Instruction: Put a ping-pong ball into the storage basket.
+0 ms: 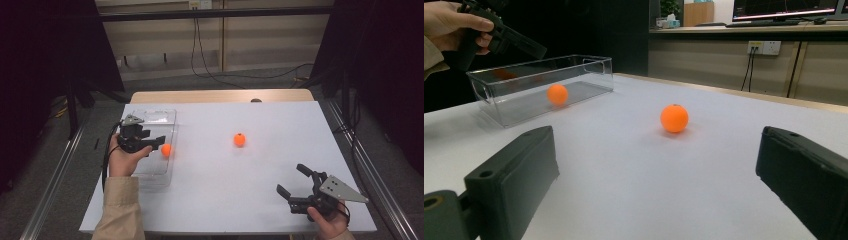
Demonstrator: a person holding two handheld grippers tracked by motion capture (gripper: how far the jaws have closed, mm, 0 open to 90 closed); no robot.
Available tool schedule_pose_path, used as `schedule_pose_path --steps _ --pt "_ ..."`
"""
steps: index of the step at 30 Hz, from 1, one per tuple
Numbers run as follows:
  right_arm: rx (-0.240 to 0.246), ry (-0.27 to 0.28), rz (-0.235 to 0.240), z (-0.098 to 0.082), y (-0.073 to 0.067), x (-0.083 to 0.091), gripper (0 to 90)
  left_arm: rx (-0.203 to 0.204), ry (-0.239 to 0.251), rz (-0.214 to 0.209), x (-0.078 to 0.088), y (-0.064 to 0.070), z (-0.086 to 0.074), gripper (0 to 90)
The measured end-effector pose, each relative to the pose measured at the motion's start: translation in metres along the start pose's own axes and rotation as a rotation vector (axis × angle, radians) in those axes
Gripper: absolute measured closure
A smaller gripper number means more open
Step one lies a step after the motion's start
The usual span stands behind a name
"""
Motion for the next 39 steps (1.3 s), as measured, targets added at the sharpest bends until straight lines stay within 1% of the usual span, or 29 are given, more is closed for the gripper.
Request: schedule_pose_path --steps 5,6,10,12,14,15,18,19,23,25,27,29,36,37,39 --pt "0.003 0.000 0.000 0.000 0.000 0.000 2.4 -0.016 0.003 -0.006 0.000 0.004 0.004 31.6" --pt "0.003 0.000 0.001 0.000 0.000 0.000 2.4 -0.009 0.008 -0.009 -0.001 0.005 0.005 30.9" --pt "0.000 -0.001 0.000 0.000 0.000 0.000 2.4 -0.016 0.015 -0.012 0.000 0.007 0.007 27.2" --pt "0.002 0.001 0.001 0.000 0.000 0.000 2.4 -0.010 0.022 -0.020 0.000 0.010 0.009 25.9" --pt "0.003 0.000 0.000 0.000 0.000 0.000 2.4 -0.023 0.021 -0.024 0.000 0.011 0.011 23.7" --pt "0.003 0.000 -0.001 0.000 0.000 0.000 2.4 -0.018 0.025 -0.029 0.000 0.012 0.012 22.4" --pt "0.004 0.000 -0.002 0.000 0.000 0.000 2.4 -0.026 0.028 -0.035 0.000 0.015 0.014 20.8" --pt "0.003 0.000 -0.002 0.000 0.000 0.000 2.4 -0.023 0.035 -0.033 0.000 0.016 0.015 20.3" --pt "0.003 -0.001 -0.001 0.000 0.000 0.000 2.4 -0.034 0.037 -0.039 0.000 0.018 0.017 19.0" --pt "0.001 -0.002 -0.001 0.000 0.000 0.000 2.4 -0.027 0.037 -0.041 -0.001 0.020 0.018 17.5" --pt "0.003 -0.001 -0.002 0.000 0.000 0.000 2.4 -0.033 0.034 -0.044 -0.002 0.020 0.018 16.7" --pt "0.007 -0.004 -0.001 0.000 0.000 0.000 2.4 -0.027 0.043 -0.046 -0.003 0.022 0.019 16.0" --pt "0.003 -0.001 -0.001 0.000 0.000 0.000 2.4 -0.038 0.048 -0.065 -0.003 0.026 0.023 14.2" --pt "0.004 0.000 0.000 0.000 0.000 0.000 2.4 -0.027 0.057 -0.068 -0.004 0.028 0.024 14.2" --pt "0.005 -0.001 0.000 0.000 0.000 0.000 2.4 -0.032 0.055 -0.076 -0.005 0.031 0.025 14.1"
Point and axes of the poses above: each handheld gripper's, and its own axes: x roughly backward along the jaws, z roughly out of its top, y roughly to its right, the point moved 8 cm from there along -x, roughly forward along the jaws, and after that the axes turned 13 degrees about -x, right-handed, at the moved point
